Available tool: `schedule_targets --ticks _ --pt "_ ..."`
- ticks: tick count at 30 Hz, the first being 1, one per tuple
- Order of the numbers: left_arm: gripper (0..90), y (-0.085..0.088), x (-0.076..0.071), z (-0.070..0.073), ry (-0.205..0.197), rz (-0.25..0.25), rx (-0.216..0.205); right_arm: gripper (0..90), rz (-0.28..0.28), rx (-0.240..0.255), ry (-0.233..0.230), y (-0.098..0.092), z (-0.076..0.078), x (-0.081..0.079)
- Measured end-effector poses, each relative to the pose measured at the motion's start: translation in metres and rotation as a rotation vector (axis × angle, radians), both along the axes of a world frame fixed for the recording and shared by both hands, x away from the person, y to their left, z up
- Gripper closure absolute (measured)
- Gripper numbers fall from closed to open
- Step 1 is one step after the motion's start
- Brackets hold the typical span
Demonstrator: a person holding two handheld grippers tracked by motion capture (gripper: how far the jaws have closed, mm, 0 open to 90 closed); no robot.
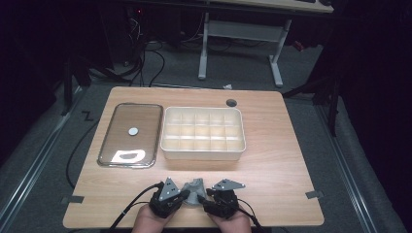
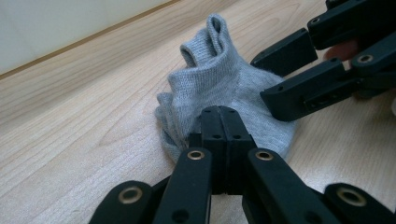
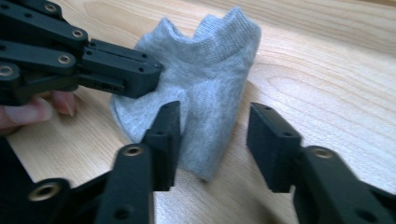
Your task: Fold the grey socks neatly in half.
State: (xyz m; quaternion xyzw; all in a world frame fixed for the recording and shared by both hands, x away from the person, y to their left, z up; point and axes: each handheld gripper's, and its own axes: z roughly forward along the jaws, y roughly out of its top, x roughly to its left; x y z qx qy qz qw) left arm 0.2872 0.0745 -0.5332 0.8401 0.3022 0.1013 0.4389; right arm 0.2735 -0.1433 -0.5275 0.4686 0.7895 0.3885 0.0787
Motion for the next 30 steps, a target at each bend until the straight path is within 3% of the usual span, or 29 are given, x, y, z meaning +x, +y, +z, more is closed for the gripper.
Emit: schedule_targets --ticks 4,6,10,14,19,30 --pt "90.0 0.0 0.0 0.0 -0.002 0.001 0.0 76.9 0.025 0.009 0.001 0.002 0.001 -0.001" --pt "90.0 0.0 -0.001 0.0 -0.004 0.001 0.003 80.2 0.029 -0.008 -0.016 0.004 0.002 -0.002" --pt "90.0 -0.001 -0.001 0.0 -0.005 0.003 0.005 81.4 0.036 -0.016 -0.052 0.006 0.01 -0.007" --pt "90.0 -0.002 0.0 0.0 -0.004 0.004 0.005 81.8 0.077 -0.003 -0.096 0.013 0.023 -0.011" --pt "90.0 -0.002 0.0 0.0 -0.009 0.006 0.008 81.8 0.102 0.01 -0.103 0.022 0.028 -0.009" --pt "90.0 -0.002 0.0 0.0 -0.007 0.006 0.008 81.7 0.148 -0.018 -0.111 0.034 0.026 -0.006"
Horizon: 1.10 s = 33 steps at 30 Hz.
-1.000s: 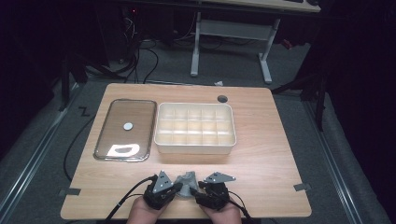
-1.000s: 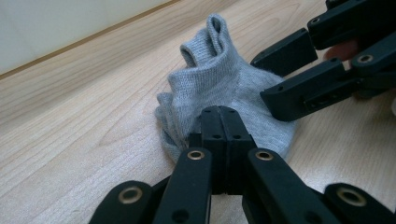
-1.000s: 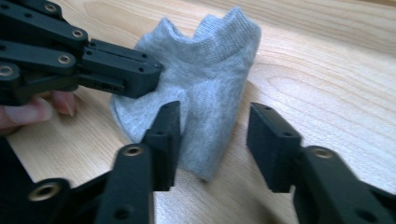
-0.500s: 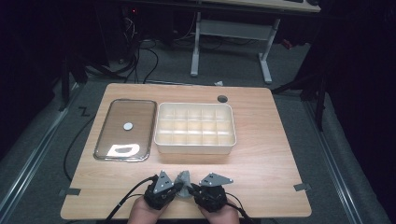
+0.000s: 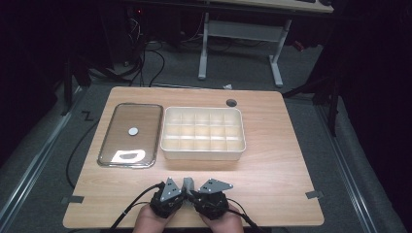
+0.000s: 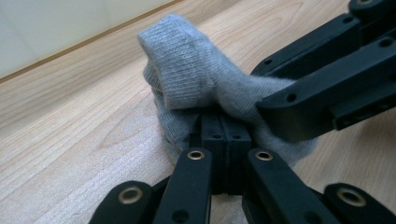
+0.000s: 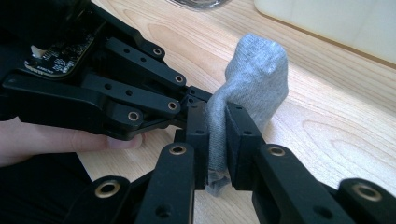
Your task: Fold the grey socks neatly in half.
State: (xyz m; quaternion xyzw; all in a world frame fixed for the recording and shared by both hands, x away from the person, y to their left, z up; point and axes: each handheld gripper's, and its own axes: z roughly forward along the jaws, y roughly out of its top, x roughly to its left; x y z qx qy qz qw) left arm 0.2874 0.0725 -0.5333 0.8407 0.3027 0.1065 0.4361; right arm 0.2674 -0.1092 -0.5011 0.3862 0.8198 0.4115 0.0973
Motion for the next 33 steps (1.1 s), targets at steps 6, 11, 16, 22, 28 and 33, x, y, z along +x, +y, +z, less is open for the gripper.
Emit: schedule_targets --ticks 6,11,16,22,28,33 --pt "90.0 0.0 0.0 0.0 0.005 0.003 -0.004 77.5 0.001 -0.006 0.006 -0.002 0.001 0.001" --pt "90.0 0.0 0.001 0.0 0.006 0.004 -0.006 68.3 -0.059 0.027 -0.021 -0.026 0.015 0.0" --pt "90.0 0.0 0.0 0.0 0.004 0.005 -0.004 62.3 -0.17 -0.035 -0.026 -0.045 0.006 0.007" --pt "90.0 -0.001 0.0 0.0 0.002 0.006 -0.001 87.7 -0.18 -0.116 -0.009 -0.034 -0.011 0.004" --pt "90.0 -0.004 -0.002 0.001 -0.015 0.011 0.02 90.0 -0.1 -0.093 -0.031 -0.01 -0.009 0.004" --pt "90.0 -0.009 -0.001 0.002 -0.04 0.031 0.047 90.0 -0.079 -0.096 -0.069 0.006 0.002 0.006"
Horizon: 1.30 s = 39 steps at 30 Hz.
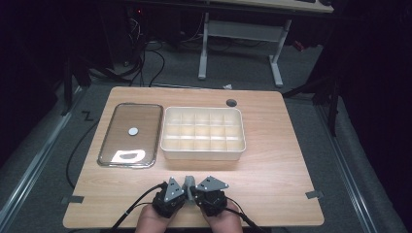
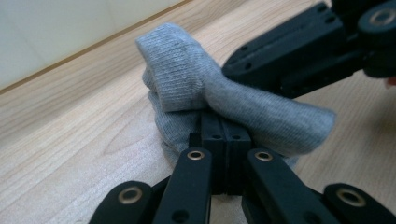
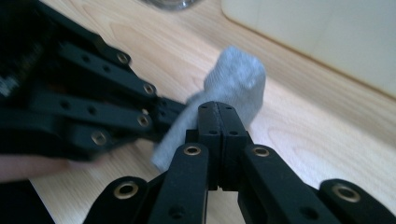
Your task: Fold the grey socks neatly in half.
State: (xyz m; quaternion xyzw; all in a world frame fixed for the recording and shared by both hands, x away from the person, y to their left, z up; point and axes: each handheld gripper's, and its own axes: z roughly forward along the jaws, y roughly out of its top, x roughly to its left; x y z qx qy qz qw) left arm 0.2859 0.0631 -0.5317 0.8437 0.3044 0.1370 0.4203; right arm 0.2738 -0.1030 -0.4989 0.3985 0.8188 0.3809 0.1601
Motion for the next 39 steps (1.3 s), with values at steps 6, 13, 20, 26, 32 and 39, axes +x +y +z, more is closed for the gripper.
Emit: schedule_targets --ticks 6,13,20,26,32,39 --pt "89.3 -0.005 0.001 0.002 -0.004 -0.015 0.008 90.0 -0.008 -0.012 0.002 -0.009 -0.001 0.002" --pt "85.3 0.004 0.007 0.003 0.044 -0.022 -0.093 90.0 -0.042 -0.006 0.016 -0.025 -0.007 0.003" --pt "83.7 0.014 0.005 0.012 0.024 -0.011 -0.149 90.0 -0.055 0.004 0.01 -0.029 -0.008 0.003" --pt "88.0 0.038 0.014 0.014 0.032 0.088 -0.114 89.6 -0.06 0.003 0.01 -0.03 -0.008 0.003" --pt "90.0 0.028 0.012 0.0 0.122 0.046 -0.028 89.6 -0.058 -0.003 0.014 -0.03 -0.007 0.0" --pt "90.0 0.012 0.008 0.002 0.115 0.0 -0.032 89.6 -0.058 -0.028 0.008 -0.029 -0.001 -0.002"
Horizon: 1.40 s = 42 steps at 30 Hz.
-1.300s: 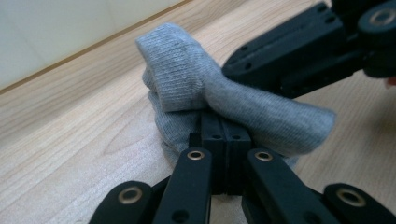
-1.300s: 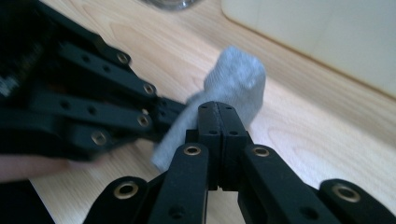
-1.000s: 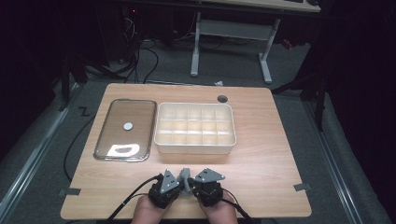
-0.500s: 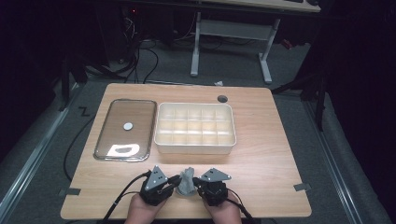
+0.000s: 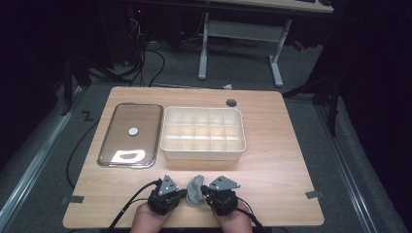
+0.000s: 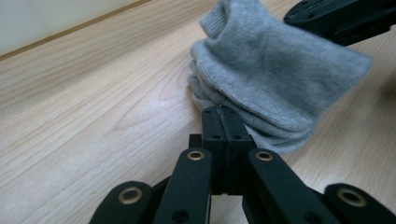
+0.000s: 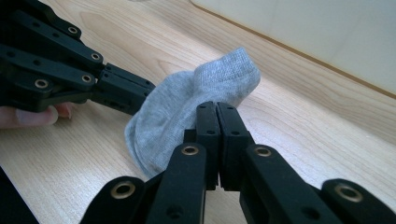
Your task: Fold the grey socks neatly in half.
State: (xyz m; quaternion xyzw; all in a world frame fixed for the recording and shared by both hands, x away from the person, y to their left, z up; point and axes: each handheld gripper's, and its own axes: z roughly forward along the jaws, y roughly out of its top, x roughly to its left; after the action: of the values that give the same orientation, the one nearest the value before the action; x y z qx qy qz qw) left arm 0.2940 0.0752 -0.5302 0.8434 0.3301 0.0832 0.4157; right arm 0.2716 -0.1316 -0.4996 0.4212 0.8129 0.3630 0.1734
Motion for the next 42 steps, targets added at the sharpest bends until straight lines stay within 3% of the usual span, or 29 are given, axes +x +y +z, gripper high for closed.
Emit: schedule_targets --ticks 16,20,22,25,28,31,34,37,42 --pt "90.0 -0.037 0.003 -0.001 -0.008 -0.092 0.004 90.0 0.001 -0.083 -0.013 -0.003 0.003 0.003" --pt "90.0 -0.035 0.001 -0.002 -0.008 -0.102 0.023 90.0 0.012 -0.117 -0.003 0.001 -0.007 0.0" --pt "89.5 -0.027 0.0 0.0 -0.01 -0.084 0.009 90.0 0.009 -0.115 -0.017 0.003 -0.011 -0.002" --pt "88.4 -0.012 0.004 0.009 -0.027 -0.054 -0.035 90.0 0.01 -0.117 -0.02 0.004 -0.012 -0.003" --pt "89.8 -0.008 0.008 0.025 -0.059 -0.047 -0.085 90.0 0.009 -0.101 -0.021 0.002 -0.013 -0.003" --pt "90.0 -0.019 0.011 0.044 -0.084 -0.071 -0.125 90.0 0.009 -0.096 -0.031 0.002 -0.014 -0.003" --pt "90.0 -0.038 0.014 0.053 -0.098 -0.109 -0.127 90.0 0.01 -0.091 -0.037 0.001 -0.015 -0.004" --pt "90.0 -0.05 0.023 0.043 -0.055 -0.107 -0.108 90.0 0.014 -0.079 -0.041 -0.001 -0.016 -0.004" --pt "90.0 -0.043 0.032 0.023 -0.021 -0.065 -0.085 90.0 0.014 -0.061 -0.053 -0.002 -0.018 -0.005"
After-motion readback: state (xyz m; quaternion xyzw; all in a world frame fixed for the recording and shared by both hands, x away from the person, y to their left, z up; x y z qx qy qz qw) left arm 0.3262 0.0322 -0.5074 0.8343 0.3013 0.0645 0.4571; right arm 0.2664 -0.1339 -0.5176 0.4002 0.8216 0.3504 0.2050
